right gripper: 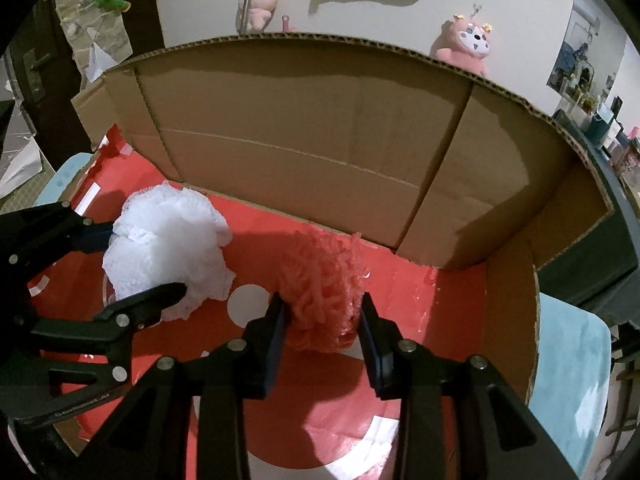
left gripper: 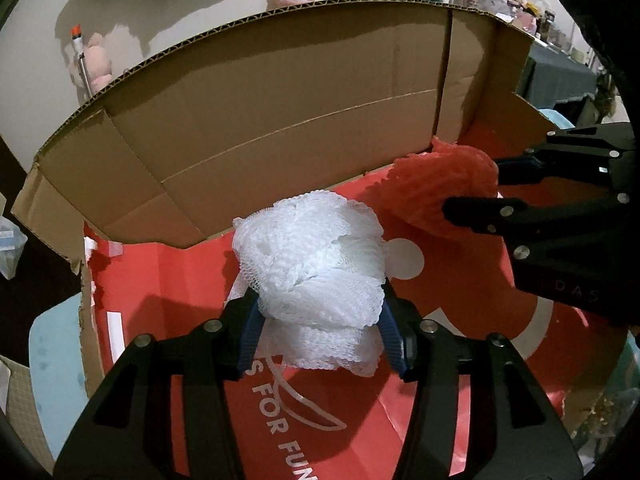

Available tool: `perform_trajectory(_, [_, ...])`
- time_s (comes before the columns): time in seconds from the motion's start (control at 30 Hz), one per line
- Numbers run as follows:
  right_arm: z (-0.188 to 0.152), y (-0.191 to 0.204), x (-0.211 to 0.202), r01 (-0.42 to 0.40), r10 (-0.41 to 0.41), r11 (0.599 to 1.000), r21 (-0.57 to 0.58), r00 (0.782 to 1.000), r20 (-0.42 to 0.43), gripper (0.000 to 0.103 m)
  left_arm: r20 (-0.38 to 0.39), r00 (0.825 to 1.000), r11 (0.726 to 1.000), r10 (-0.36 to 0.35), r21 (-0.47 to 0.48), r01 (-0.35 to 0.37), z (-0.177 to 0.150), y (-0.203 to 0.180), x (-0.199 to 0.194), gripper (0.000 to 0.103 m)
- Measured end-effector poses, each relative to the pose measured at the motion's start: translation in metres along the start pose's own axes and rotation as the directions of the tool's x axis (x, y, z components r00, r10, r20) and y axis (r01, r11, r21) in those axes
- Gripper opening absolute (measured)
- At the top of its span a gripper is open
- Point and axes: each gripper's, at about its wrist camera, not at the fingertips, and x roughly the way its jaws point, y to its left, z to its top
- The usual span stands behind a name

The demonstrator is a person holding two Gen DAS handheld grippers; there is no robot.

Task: Organize soft objects
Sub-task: 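Lower the pouf and red ball into the box and open both tools, then withdraw both tools from the box back over the table items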

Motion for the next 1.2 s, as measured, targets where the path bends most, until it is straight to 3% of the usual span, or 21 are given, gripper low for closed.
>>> perform_trajectory(0.57, [0.003, -0.002, 0.011, 0.007, -0.007, 1.000, -0.002, 0.999, -0.038, 0.046, 0.009, 1.000, 1.000, -0.007, -0.009, 0.007, 0.001, 0.006, -0.001, 0.071])
perform_trajectory(0.73, [0.004, -0.001, 0.010, 0.012, -0.012, 1.000, -0.005, 0.999, -0.036, 0.059, 0.020, 1.000, 1.000, -0.014, -0.002, 0.014, 0.003, 0.005, -0.004, 0.075])
perform_trajectory(1.03, [0.002, -0.002, -0.005, 0.026, -0.025, 1.000, 0.005, 1.000, -0.010, 0.071, 0.028, 0.999, 0.999, -0.040, -0.004, 0.041, 0.002, 0.003, -0.014, 0.076])
perform_trajectory(1.2, [-0.003, -0.002, -0.025, 0.029, -0.029, 0.999, 0.015, 0.999, 0.017, 0.075, 0.061, 0.996, 0.998, -0.059, -0.020, 0.061, 0.001, 0.004, -0.028, 0.088])
